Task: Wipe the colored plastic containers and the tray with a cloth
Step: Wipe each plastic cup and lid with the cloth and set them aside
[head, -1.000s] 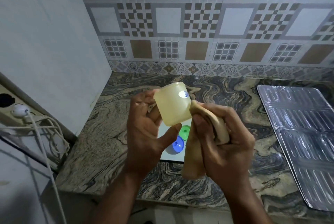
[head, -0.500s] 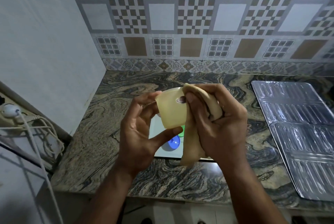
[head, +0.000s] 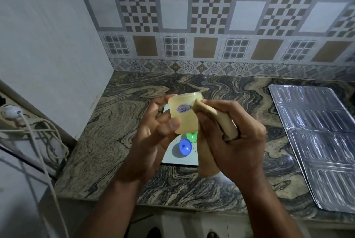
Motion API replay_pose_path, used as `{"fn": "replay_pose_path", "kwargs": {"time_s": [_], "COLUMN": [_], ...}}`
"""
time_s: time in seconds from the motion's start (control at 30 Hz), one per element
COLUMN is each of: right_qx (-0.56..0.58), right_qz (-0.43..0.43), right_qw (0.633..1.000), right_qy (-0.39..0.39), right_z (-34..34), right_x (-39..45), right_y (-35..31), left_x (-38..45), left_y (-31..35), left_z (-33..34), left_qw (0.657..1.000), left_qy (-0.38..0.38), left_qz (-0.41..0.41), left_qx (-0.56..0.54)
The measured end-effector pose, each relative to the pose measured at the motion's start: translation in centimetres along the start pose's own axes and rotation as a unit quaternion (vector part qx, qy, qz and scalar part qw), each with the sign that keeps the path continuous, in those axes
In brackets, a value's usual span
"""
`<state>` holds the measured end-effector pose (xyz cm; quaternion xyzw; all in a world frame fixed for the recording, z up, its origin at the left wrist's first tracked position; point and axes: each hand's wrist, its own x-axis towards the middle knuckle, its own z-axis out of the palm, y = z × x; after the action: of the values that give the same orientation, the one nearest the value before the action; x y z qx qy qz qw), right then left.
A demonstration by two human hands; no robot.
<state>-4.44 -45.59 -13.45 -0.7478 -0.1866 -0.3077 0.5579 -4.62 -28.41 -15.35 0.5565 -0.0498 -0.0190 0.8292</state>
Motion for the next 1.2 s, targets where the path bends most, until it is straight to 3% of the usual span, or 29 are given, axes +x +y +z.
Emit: {"fn": "replay_pose_path", "kwargs": {"time_s": [0.13, 0.33, 0.6, 0.77, 1.0, 1.2], "right_qx": [0.039, 0.137, 0.142, 0.111, 0.105, -0.075], "right_qz": [0.020, 0.100, 0.178, 0.177, 0.148, 0.022], "right_qw": [0.999, 0.985, 0.974, 0.977, 0.981, 0.996], "right_qy": [0.005, 0.015, 0.002, 0.036, 0.073, 0.046], "right_z": [0.2, 0.0, 1.0, 1.3, 2.5, 3.5], "right_x": [0.0, 0.6, -2.0, -2.5, -0.9, -2.2], "right_y": [-0.1, 1.2, 1.9, 2.2, 1.6, 1.8], "left_x": [0.5, 0.2, 1.1, 1.2, 0.7, 0.9], "left_y": [0.3, -0.4, -0.8, -1.3, -3.0, -1.9], "left_z": [0.8, 1.7, 2.0, 1.7, 2.0, 2.4], "left_qw": [0.999, 0.986, 0.937, 0.939, 0.962, 0.956], "left_qy": [0.003, -0.017, 0.091, 0.156, 0.115, 0.160], "left_qz": [-0.034, -0.072, -0.124, -0.126, -0.141, -0.108], "left_qx": [-0.010, -0.149, -0.313, -0.280, -0.202, -0.223]}}
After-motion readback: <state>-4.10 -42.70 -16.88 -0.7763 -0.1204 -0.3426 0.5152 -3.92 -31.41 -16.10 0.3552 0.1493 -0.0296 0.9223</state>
